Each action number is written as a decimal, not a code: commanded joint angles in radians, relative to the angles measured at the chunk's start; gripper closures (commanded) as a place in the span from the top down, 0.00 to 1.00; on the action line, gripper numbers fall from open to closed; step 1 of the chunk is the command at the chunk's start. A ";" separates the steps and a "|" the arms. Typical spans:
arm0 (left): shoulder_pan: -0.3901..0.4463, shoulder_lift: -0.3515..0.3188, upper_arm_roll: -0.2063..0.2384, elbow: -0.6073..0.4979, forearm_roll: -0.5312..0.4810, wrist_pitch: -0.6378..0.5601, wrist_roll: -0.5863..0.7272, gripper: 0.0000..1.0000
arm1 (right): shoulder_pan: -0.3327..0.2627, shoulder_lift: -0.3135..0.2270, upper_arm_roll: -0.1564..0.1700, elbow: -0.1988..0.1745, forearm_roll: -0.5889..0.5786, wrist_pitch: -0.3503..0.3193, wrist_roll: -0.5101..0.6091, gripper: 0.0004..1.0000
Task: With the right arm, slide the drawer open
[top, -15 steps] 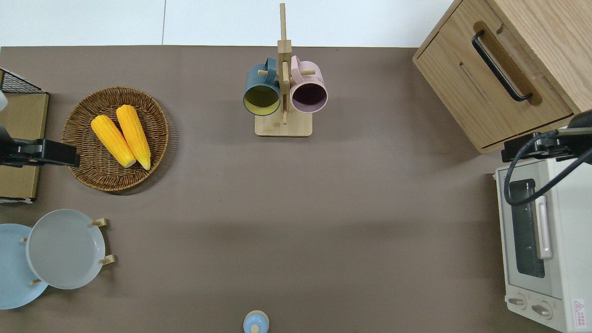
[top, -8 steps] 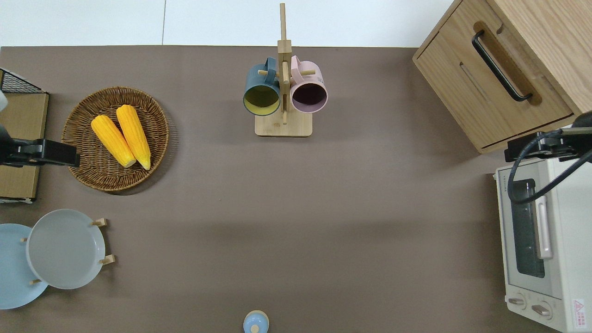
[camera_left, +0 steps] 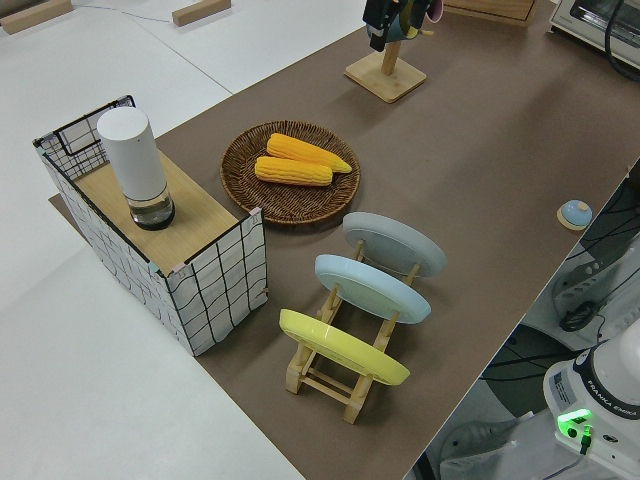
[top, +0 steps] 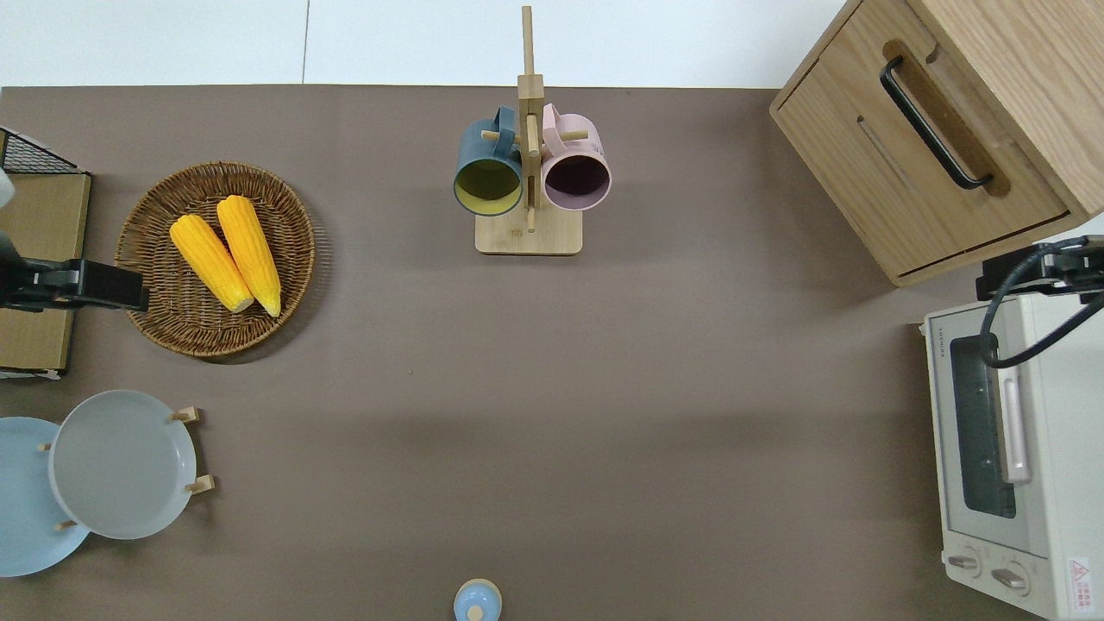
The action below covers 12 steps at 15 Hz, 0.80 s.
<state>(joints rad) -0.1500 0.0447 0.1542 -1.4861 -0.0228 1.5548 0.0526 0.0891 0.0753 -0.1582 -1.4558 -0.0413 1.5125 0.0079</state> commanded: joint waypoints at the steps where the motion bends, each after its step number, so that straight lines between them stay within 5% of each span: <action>1: -0.017 0.012 0.016 0.020 0.014 0.001 0.006 1.00 | 0.036 0.004 0.016 0.006 -0.095 -0.012 0.085 0.99; 6: -0.017 0.012 0.016 0.020 0.015 0.001 0.006 1.00 | 0.174 0.035 0.019 -0.003 -0.300 -0.014 0.168 0.99; 12: -0.017 0.012 0.016 0.020 0.015 0.001 0.006 1.00 | 0.244 0.073 0.041 -0.051 -0.503 -0.020 0.237 0.99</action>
<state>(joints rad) -0.1500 0.0447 0.1542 -1.4861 -0.0228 1.5548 0.0526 0.3186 0.1279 -0.1319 -1.4858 -0.4431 1.4954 0.2122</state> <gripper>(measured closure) 0.000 0.013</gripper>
